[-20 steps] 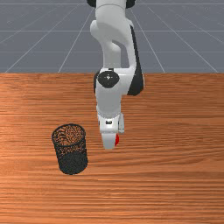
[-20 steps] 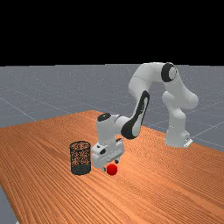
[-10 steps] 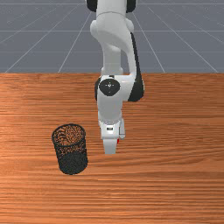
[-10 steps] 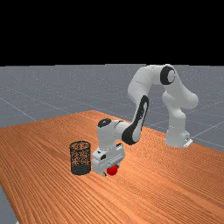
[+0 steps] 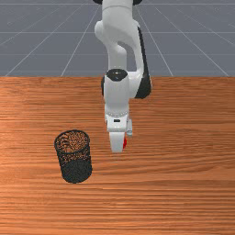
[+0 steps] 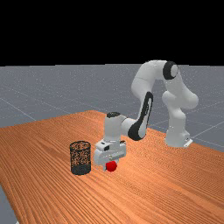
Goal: Put the ball into the container
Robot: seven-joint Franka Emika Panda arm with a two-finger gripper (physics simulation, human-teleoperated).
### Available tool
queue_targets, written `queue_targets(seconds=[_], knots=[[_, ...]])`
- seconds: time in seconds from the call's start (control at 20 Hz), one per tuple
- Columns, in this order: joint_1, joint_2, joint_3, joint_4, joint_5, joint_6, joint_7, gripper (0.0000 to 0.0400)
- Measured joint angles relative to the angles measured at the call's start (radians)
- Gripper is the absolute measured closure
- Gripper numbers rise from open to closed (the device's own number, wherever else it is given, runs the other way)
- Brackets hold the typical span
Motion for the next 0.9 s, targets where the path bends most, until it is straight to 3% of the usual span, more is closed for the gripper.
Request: queue_targets(seconds=[0.05,0.15,0.2,0.25,0.3,0.4,0.45,0.65,0.7,0.8,0.9], knots=[[0.000,-0.054,0.000,-0.021,0.000,-0.026,0.000,0.0120],[-0.006,-0.193,0.006,-0.105,0.002,0.057,-0.003,0.0120],[0.001,-0.240,-0.001,-0.046,0.000,-0.155,0.000,0.0120],[0.001,-0.270,-0.002,-0.032,-0.001,-0.208,0.001,0.0120],[0.001,-0.303,-0.001,-0.053,0.000,-0.172,0.000,0.0120],[0.000,-0.300,-0.002,0.035,0.000,-0.358,-0.005,0.0120],[-0.022,-0.283,0.007,0.073,-0.001,-0.418,-0.123,0.0120],[-0.112,-0.259,-0.020,0.108,0.016,-0.432,-0.300,0.0120],[-0.123,-0.255,-0.036,0.114,0.021,-0.434,-0.255,0.0121],[-0.119,-0.246,-0.077,0.122,-0.046,-0.422,-0.205,0.0121],[-0.156,-0.230,-0.079,0.146,-0.015,-0.433,-0.263,0.0121]])
